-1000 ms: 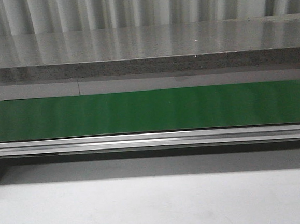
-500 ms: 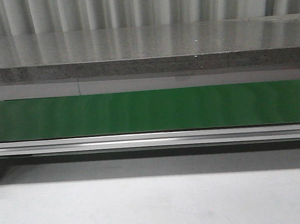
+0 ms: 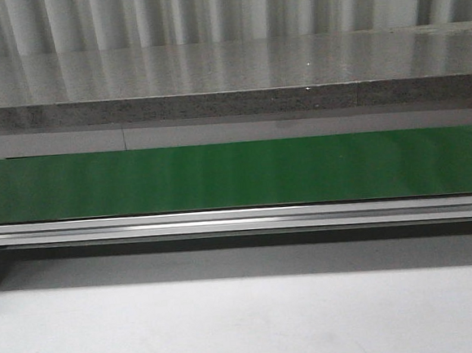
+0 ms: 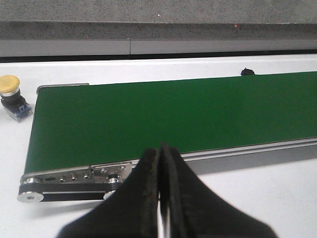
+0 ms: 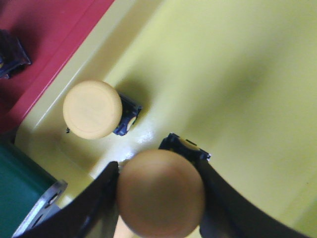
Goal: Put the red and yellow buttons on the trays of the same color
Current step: 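Open the right gripper and lift it back over the belt end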
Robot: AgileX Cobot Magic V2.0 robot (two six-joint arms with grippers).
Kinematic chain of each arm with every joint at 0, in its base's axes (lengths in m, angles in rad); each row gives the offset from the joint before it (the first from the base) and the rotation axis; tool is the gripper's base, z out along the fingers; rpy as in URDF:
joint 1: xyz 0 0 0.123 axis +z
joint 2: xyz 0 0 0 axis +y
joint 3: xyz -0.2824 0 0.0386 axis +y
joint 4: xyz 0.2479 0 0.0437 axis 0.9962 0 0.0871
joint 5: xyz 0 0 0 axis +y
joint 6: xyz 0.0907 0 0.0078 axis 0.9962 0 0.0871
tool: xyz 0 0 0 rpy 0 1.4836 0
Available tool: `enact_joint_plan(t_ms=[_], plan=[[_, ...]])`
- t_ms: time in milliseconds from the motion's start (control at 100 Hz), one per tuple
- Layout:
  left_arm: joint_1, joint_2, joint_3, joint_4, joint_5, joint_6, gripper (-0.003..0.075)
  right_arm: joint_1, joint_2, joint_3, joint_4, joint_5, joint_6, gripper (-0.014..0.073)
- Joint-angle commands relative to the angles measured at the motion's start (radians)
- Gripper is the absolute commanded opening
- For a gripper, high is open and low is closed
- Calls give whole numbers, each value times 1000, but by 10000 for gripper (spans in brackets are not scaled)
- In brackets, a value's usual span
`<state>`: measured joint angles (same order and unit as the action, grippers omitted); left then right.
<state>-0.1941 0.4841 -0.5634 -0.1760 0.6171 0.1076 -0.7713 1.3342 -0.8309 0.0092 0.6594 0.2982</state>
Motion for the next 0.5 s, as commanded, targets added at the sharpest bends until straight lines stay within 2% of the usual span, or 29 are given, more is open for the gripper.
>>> enact_joint_plan(t_ms=[0,490], plan=[[-9,5,-26,-17,-74,-1,-20,-7,6,-24,-9,-53,2,18],[-9,5,-26,-17,-74,-1,-20,-7,93,32,-9,-161,31,18]])
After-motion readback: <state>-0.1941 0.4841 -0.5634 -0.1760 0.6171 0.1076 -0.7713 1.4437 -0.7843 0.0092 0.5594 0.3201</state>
